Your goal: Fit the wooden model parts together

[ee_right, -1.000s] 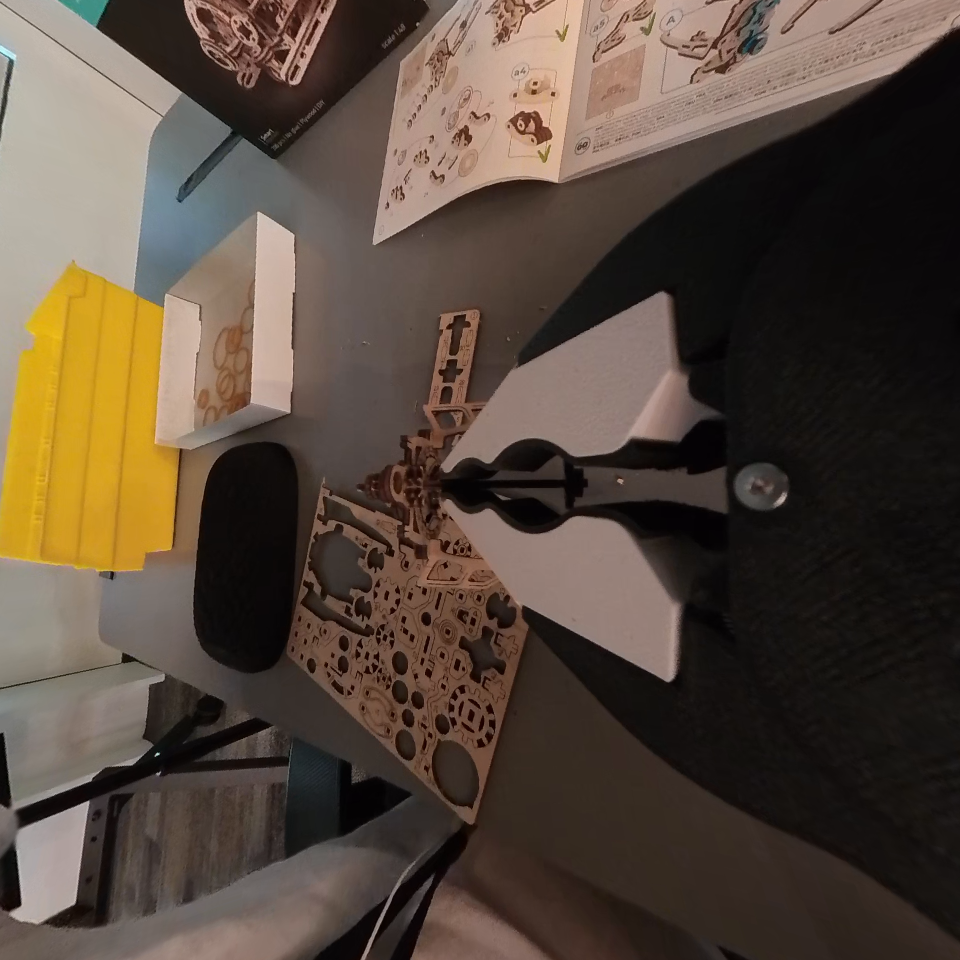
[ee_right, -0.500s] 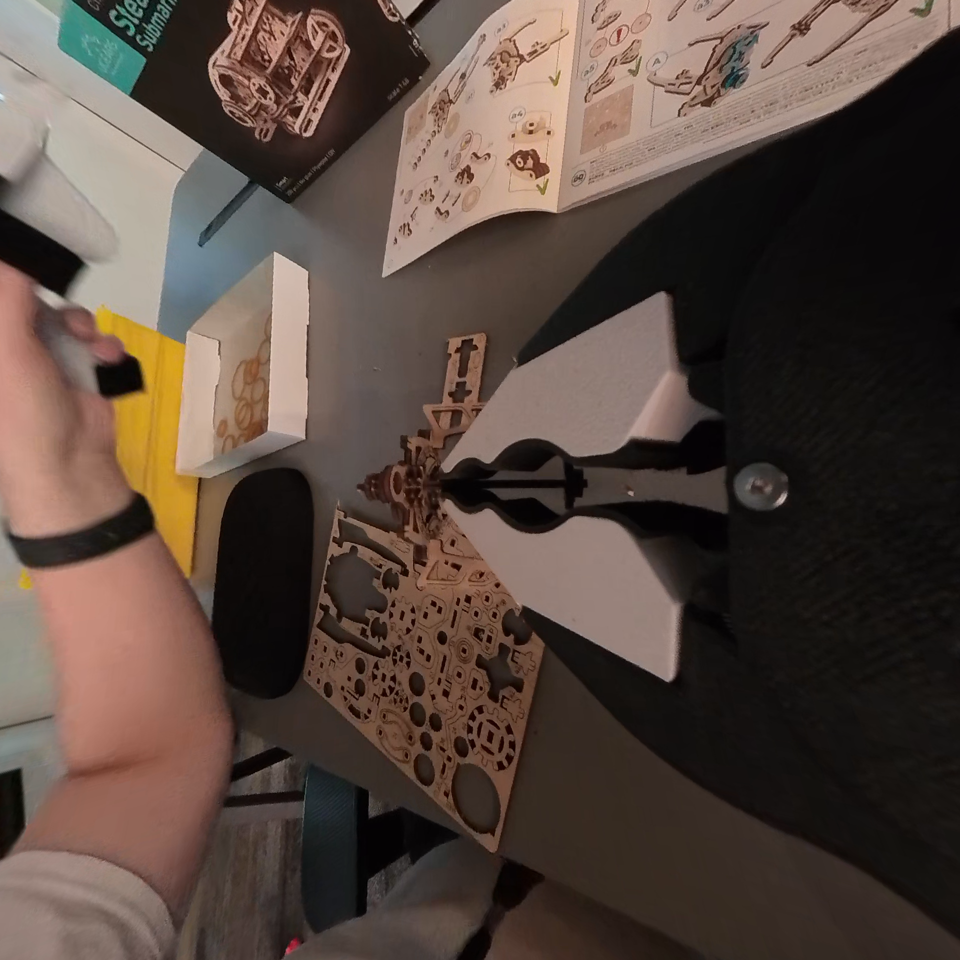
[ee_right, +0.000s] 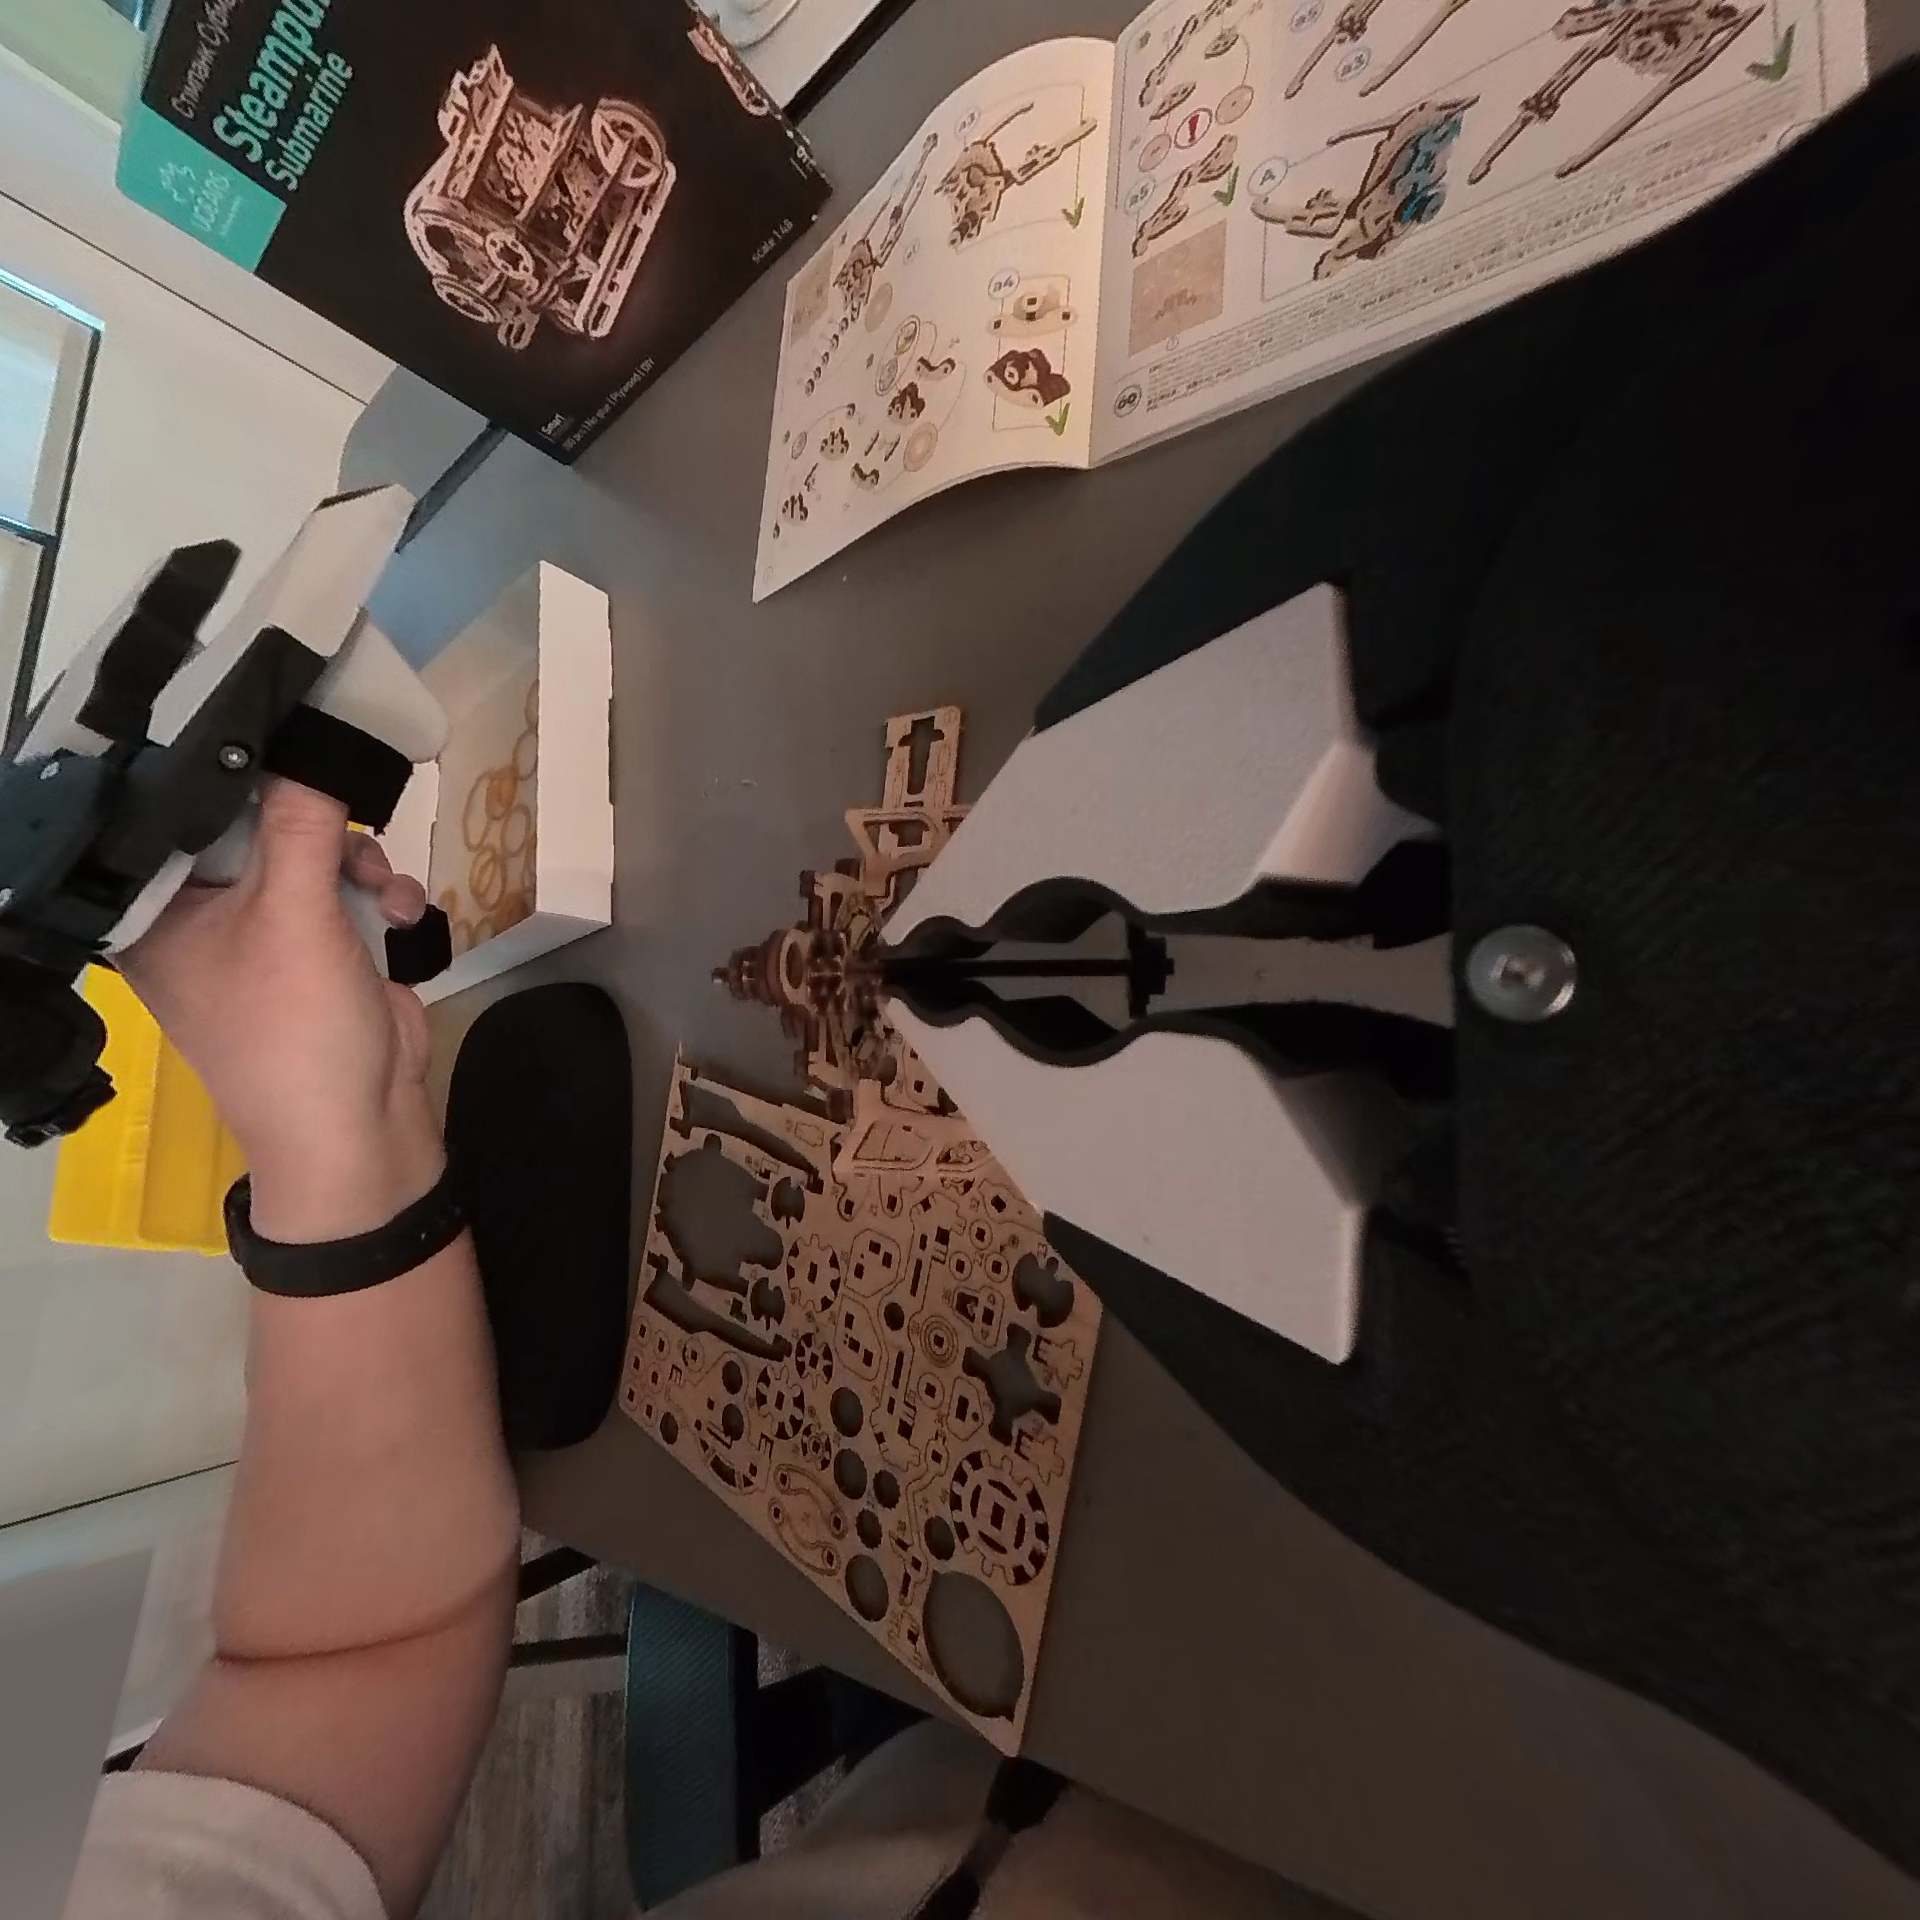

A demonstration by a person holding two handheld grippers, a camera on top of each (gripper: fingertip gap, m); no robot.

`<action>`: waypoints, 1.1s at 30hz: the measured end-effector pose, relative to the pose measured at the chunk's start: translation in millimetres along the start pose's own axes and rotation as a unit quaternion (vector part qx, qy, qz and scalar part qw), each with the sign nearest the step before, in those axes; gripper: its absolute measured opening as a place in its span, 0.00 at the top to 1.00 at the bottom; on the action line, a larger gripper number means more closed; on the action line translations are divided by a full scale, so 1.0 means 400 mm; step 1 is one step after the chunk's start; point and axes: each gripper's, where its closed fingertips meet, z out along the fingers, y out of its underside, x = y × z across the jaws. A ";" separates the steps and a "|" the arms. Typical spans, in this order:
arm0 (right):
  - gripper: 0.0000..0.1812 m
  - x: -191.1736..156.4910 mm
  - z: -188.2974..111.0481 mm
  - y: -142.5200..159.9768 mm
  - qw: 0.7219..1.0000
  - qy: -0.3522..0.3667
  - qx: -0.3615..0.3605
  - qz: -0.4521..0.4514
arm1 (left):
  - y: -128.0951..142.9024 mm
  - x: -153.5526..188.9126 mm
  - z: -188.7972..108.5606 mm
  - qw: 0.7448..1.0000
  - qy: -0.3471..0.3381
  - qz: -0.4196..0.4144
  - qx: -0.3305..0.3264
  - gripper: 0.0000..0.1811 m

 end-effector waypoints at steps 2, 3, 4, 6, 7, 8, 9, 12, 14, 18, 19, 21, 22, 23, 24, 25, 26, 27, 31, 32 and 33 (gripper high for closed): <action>0.99 0.003 -0.001 0.001 1.000 0.002 0.000 0.000 | 0.000 0.001 0.000 1.000 -0.001 0.003 0.001 0.50; 0.99 0.004 -0.001 0.001 1.000 0.003 0.000 0.000 | 0.001 0.003 0.000 1.000 0.001 0.002 0.000 0.50; 0.99 0.005 -0.002 0.001 1.000 0.004 0.000 0.001 | 0.003 0.005 0.001 1.000 0.002 0.000 -0.001 0.50; 0.99 0.008 -0.002 0.001 1.000 0.005 0.002 0.003 | 0.006 0.005 0.004 1.000 0.004 -0.003 -0.004 0.50; 0.99 0.008 -0.003 0.001 1.000 0.005 0.002 0.004 | 0.007 0.005 0.004 1.000 0.004 -0.004 -0.004 0.50; 0.99 0.009 -0.003 0.000 1.000 0.006 0.003 0.004 | 0.007 0.005 0.004 1.000 0.004 -0.004 -0.005 0.50; 0.99 0.009 -0.004 0.000 1.000 0.006 0.003 0.004 | 0.007 0.005 0.004 1.000 0.005 -0.006 -0.005 0.50; 0.99 0.008 -0.005 -0.002 1.000 0.006 0.004 0.003 | 0.007 0.009 0.003 1.000 0.009 -0.008 -0.005 0.50; 0.99 0.008 -0.005 -0.002 1.000 0.006 0.004 0.003 | 0.007 0.013 0.003 1.000 0.012 -0.010 -0.006 0.51; 0.99 0.009 -0.006 -0.003 1.000 0.007 0.005 0.003 | 0.009 0.017 0.003 1.000 0.016 -0.012 -0.007 0.51; 0.99 0.009 -0.006 -0.003 1.000 0.007 0.005 0.003 | 0.009 0.017 0.003 1.000 0.017 -0.014 -0.007 0.51; 1.00 0.010 -0.006 -0.003 1.000 0.008 0.006 0.003 | 0.010 0.018 0.004 1.000 0.019 -0.013 -0.008 0.51; 1.00 0.011 -0.007 -0.004 1.000 0.008 0.006 0.003 | 0.011 0.019 0.005 1.000 0.021 -0.013 -0.008 0.51; 1.00 0.012 -0.007 -0.004 1.000 0.010 0.007 0.003 | 0.010 0.022 0.005 1.000 0.025 -0.015 -0.007 0.51; 1.00 0.013 -0.007 -0.004 1.000 0.010 0.008 0.003 | 0.008 0.028 0.004 0.999 0.033 -0.019 -0.004 0.51; 1.00 0.014 -0.007 -0.004 1.000 0.011 0.008 0.003 | 0.002 0.036 0.002 0.999 0.046 -0.025 0.002 0.51; 1.00 0.016 -0.007 -0.004 1.000 0.013 0.009 0.004 | -0.007 0.048 -0.003 0.998 0.062 -0.031 0.010 0.51; 1.00 0.018 -0.009 -0.003 1.000 0.015 0.009 0.005 | -0.017 0.064 -0.009 0.996 0.084 -0.034 0.019 0.52; 1.00 0.019 -0.018 -0.015 1.000 0.018 0.018 0.000 | -0.027 0.200 -0.060 0.969 0.244 0.002 0.028 0.64; 1.00 0.020 -0.019 -0.016 1.000 0.019 0.019 -0.001 | -0.026 0.238 -0.080 0.958 0.285 0.021 0.033 0.66; 1.00 0.021 -0.020 -0.016 1.000 0.020 0.020 -0.001 | -0.027 0.272 -0.102 0.946 0.320 0.043 0.042 0.69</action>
